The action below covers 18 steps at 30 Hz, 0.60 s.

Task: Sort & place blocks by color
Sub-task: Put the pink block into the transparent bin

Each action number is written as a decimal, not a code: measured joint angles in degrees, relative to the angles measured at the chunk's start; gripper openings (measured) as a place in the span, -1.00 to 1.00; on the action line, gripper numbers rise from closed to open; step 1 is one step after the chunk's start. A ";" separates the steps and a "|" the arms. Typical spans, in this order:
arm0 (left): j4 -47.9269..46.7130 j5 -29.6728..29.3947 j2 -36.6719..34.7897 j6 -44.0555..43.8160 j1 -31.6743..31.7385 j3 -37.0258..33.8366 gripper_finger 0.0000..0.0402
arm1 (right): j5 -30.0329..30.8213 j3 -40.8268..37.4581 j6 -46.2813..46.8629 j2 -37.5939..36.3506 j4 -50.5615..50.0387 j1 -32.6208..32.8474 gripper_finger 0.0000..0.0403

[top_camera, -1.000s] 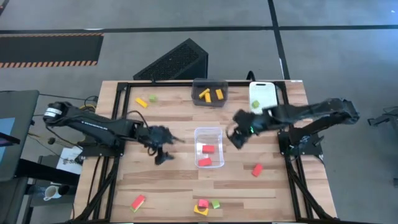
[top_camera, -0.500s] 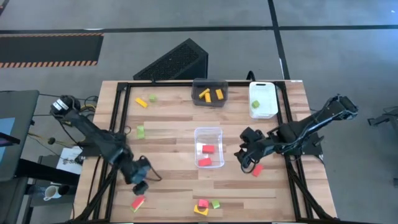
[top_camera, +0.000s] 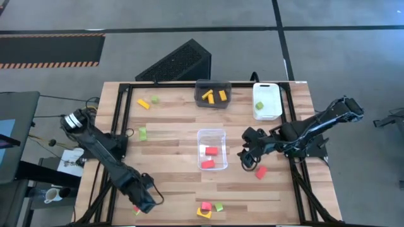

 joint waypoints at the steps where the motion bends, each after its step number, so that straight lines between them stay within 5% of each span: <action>1: -0.35 -0.05 1.68 1.04 -0.11 0.98 0.82 | 0.00 0.00 0.00 0.00 0.00 0.00 0.37; 12: -12.26 -2.19 10.25 8.45 -0.21 10.73 0.80 | -2.72 0.00 -0.46 0.00 -0.08 0.17 0.37; 18: -12.10 -1.32 10.25 7.43 -0.19 10.73 0.49 | -3.17 0.02 -1.36 0.00 -0.13 0.60 0.37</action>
